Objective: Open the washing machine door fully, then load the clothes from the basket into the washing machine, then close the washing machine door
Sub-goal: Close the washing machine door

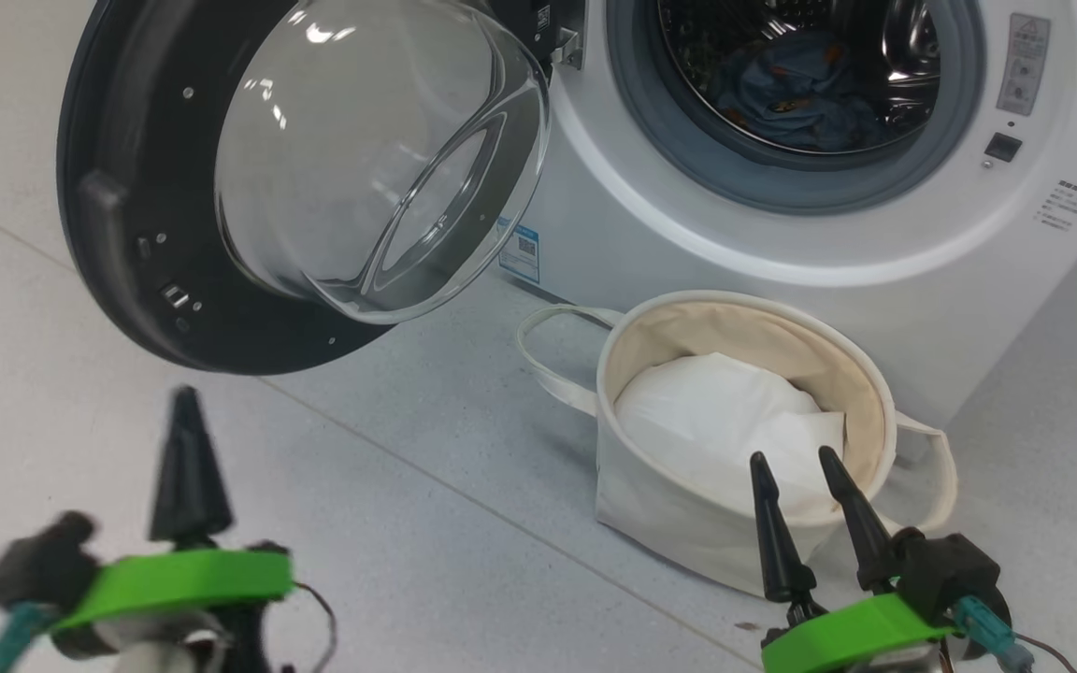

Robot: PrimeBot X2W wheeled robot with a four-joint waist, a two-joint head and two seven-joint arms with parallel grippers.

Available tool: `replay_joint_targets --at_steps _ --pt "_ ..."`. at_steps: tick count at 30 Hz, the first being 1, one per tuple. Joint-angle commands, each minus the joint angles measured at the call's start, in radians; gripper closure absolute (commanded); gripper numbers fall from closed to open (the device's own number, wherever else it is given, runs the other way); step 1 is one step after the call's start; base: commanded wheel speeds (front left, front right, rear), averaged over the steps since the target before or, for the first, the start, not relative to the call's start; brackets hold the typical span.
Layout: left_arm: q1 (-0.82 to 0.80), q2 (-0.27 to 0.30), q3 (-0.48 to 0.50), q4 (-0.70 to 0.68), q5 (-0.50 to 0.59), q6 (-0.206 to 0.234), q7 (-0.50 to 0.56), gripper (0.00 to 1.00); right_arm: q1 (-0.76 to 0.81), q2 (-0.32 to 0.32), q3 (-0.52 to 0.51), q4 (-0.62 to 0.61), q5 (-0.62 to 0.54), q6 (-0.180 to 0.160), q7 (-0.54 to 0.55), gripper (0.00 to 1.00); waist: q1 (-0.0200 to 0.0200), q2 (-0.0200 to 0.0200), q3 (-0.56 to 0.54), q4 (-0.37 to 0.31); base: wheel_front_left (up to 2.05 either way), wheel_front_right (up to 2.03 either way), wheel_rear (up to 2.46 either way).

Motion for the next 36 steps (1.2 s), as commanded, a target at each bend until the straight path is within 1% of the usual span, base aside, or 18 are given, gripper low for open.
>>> replay_joint_targets --at_steps 1,3,4,7,9,11,13,14,16,18,19,21,23,25,26,28,32,36 --pt "-0.024 0.009 0.065 -0.070 -0.098 -0.024 -0.006 1.00 -0.017 -0.003 0.017 -0.028 0.002 0.000 -0.005 0.00 -0.0001 -0.0001 -0.001 -0.002 0.00 0.00 0.00" --pt "-0.017 0.009 0.112 -0.119 -0.209 -0.099 -0.006 1.00 -0.017 -0.003 0.015 -0.029 0.002 0.000 -0.005 0.00 -0.0001 -0.0001 0.000 -0.004 0.00 0.00 0.00" --pt "-0.015 0.009 0.153 -0.130 -0.275 -0.158 -0.006 1.00 -0.018 -0.003 0.017 -0.030 0.002 0.000 -0.005 0.00 -0.0001 -0.0001 0.006 -0.006 0.00 0.00 0.00" --pt "-0.045 0.009 0.195 -0.106 -0.402 -0.205 -0.006 1.00 -0.024 -0.003 0.025 -0.029 -0.006 0.000 -0.005 0.00 -0.0001 -0.0001 0.020 -0.008 0.00 0.00 0.00" --pt "-0.088 0.020 0.209 -0.084 -0.490 -0.219 -0.003 1.00 -0.033 -0.003 0.029 -0.028 -0.013 0.000 -0.005 0.00 -0.0001 -0.0001 0.034 -0.010 0.00 0.00 0.00" --pt "-0.145 0.065 0.232 -0.062 -0.606 -0.224 0.046 1.00 -0.045 -0.003 0.036 -0.026 -0.026 0.000 -0.005 0.00 -0.0001 -0.0001 0.052 -0.015 0.00 0.00 0.00" --pt "-0.210 0.116 0.282 -0.043 -0.794 -0.225 0.133 1.00 -0.064 -0.003 0.044 -0.030 -0.033 0.000 -0.005 0.00 -0.0001 -0.0001 0.070 -0.025 0.00 0.00 0.00" --pt "-0.238 0.150 0.322 -0.007 -0.876 -0.225 0.180 1.00 -0.074 -0.003 0.047 -0.034 -0.034 0.000 -0.005 0.00 -0.0001 -0.0001 0.079 -0.032 0.00 0.00 0.00" --pt "-0.294 0.236 0.378 0.069 -0.960 -0.225 0.245 1.00 -0.092 -0.003 0.052 -0.038 -0.042 0.000 -0.005 0.00 -0.0001 -0.0001 0.099 -0.047 0.00 0.00 0.00" --pt "-0.369 0.279 0.434 0.184 -1.092 -0.222 0.338 1.00 -0.105 -0.003 0.053 -0.033 -0.053 0.000 -0.005 0.00 -0.0001 -0.0001 0.117 -0.059 0.00 0.00 0.00" --pt "-0.413 0.299 0.468 0.239 -1.149 -0.221 0.364 1.00 -0.111 -0.003 0.055 -0.026 -0.063 0.000 -0.005 0.00 -0.0001 -0.0001 0.125 -0.066 0.00 0.00 0.00" --pt "-0.488 0.344 0.514 0.346 -1.237 -0.216 0.429 1.00 -0.126 -0.003 0.068 -0.009 -0.087 0.000 -0.005 0.00 -0.0001 -0.0001 0.139 -0.084 0.00 0.00 0.00" --pt "-0.538 0.406 0.525 0.442 -1.242 -0.216 0.451 1.00 -0.145 -0.003 0.081 -0.005 -0.095 0.000 -0.005 0.00 -0.0001 -0.0001 0.156 -0.106 0.00 0.00 0.00" --pt "-0.591 0.450 0.534 0.533 -1.244 -0.215 0.453 1.00 -0.163 -0.007 0.086 -0.006 -0.103 0.000 -0.005 0.00 -0.0001 -0.0001 0.173 -0.128 0.00 0.00 0.00" --pt "-0.591 0.450 0.534 0.533 -1.244 -0.215 0.453 1.00 -0.163 -0.007 0.086 -0.006 -0.103 0.000 -0.005 0.00 -0.0001 -0.0001 0.173 -0.128 0.00 0.00 0.00" --pt "-0.642 0.481 0.538 0.612 -1.248 -0.213 0.457 1.00 -0.177 -0.014 0.081 -0.009 -0.109 0.000 -0.005 0.00 -0.0001 -0.0001 0.190 -0.145 0.00 0.00 0.00" --pt "-0.713 0.535 0.512 0.734 -1.207 -0.216 0.443 1.00 -0.190 -0.028 0.088 -0.007 -0.115 0.000 -0.005 0.00 -0.0001 -0.0001 0.221 -0.176 0.00 0.00 0.00" --pt "-0.758 0.558 0.501 0.816 -1.201 -0.220 0.465 1.00 -0.198 -0.033 0.088 -0.007 -0.113 0.000 -0.005 0.00 -0.0001 -0.0001 0.241 -0.203 0.00 0.00 0.00"
